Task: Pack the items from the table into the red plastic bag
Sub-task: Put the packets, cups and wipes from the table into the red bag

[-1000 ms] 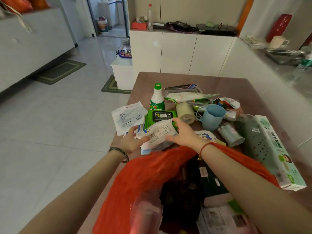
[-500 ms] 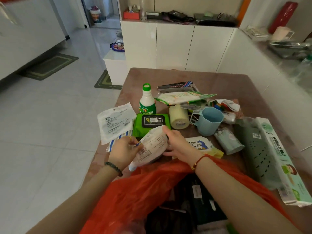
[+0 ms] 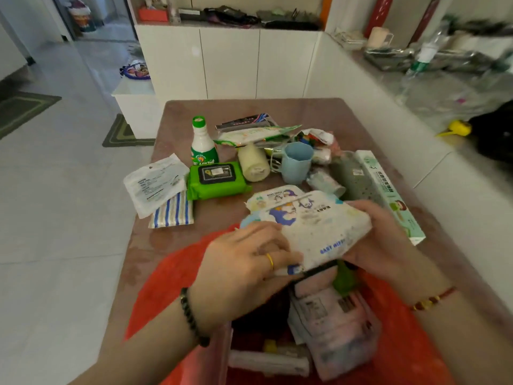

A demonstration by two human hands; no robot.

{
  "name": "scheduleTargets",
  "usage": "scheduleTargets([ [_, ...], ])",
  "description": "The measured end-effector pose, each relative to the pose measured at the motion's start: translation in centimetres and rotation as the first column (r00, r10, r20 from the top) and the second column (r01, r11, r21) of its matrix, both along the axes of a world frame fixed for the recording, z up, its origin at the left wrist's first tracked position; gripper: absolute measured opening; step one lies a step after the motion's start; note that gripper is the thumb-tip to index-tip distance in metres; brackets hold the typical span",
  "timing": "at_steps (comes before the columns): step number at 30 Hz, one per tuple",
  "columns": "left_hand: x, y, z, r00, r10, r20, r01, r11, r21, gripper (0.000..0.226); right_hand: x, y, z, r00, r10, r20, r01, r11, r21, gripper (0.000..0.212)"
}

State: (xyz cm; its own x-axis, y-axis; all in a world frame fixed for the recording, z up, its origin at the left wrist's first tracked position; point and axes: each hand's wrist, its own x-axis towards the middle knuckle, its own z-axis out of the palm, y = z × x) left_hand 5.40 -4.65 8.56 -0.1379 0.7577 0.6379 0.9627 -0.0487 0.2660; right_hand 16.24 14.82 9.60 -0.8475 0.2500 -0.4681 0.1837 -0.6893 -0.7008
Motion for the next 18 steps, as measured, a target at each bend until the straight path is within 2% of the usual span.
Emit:
scheduleTargets([
  [2, 2.1, -0.4, -1.8, 0.979, -0.065, 0.191, 0.092, 0.986, -0.137, 0.034, 4.0, -0.9, -1.5, 0.991, -0.129, 0.034, 0.127, 0.990, 0.056, 0.054],
  [4, 3.6, -1.0, -3.2, 0.950, -0.071, 0.305, 0.152, 0.955, -0.254, 0.045, 7.0, -1.7, -2.6, 0.976, -0.200, 0.085, 0.195, 0.978, 0.071, 0.025],
  [5, 4.2, -1.1, -3.9, 0.943, -0.070, 0.324, 0.172, 0.939, -0.299, 0.049, 8.2, -2.0, -3.2, 0.964, -0.241, 0.109, 0.235, 0.970, 0.069, 0.018],
  [6, 4.7, -1.3, -4.6, 0.946, -0.079, 0.314, 0.191, 0.919, -0.345, 0.053, 9.1, -2.1, -4.1, 0.955, -0.261, 0.141, 0.254, 0.965, 0.066, 0.025],
  [8, 5.3, -1.2, -5.9, 0.968, -0.117, 0.223, 0.207, 0.875, -0.438, 0.057, 10.3, -2.3, -5.9, 0.954, -0.238, 0.179, 0.230, 0.971, 0.065, 0.019],
  [11, 6.2, -0.7, -7.1, 0.970, -0.146, 0.196, 0.235, 0.772, -0.591, 0.060, 10.8, -2.2, -8.6, 0.957, -0.220, 0.190, 0.212, 0.975, 0.063, 0.039],
  [13, 6.7, -0.2, -7.6, 0.978, -0.132, 0.164, 0.207, 0.750, -0.628, 0.055, 10.8, -1.6, -9.8, 0.942, -0.249, 0.226, 0.230, 0.967, 0.108, 0.045],
  [16, 7.6, 0.7, -7.8, 0.980, -0.159, 0.123, 0.199, 0.686, -0.700, 0.046, 11.4, -0.4, -11.0, 0.932, -0.210, 0.295, 0.119, 0.947, 0.298, 0.042],
  [18, 8.1, 1.3, -8.0, 0.977, -0.207, -0.042, 0.123, 0.719, -0.684, 0.042, 12.1, 0.0, -11.4, 0.904, -0.201, 0.376, -0.002, 0.880, 0.475, 0.039],
])
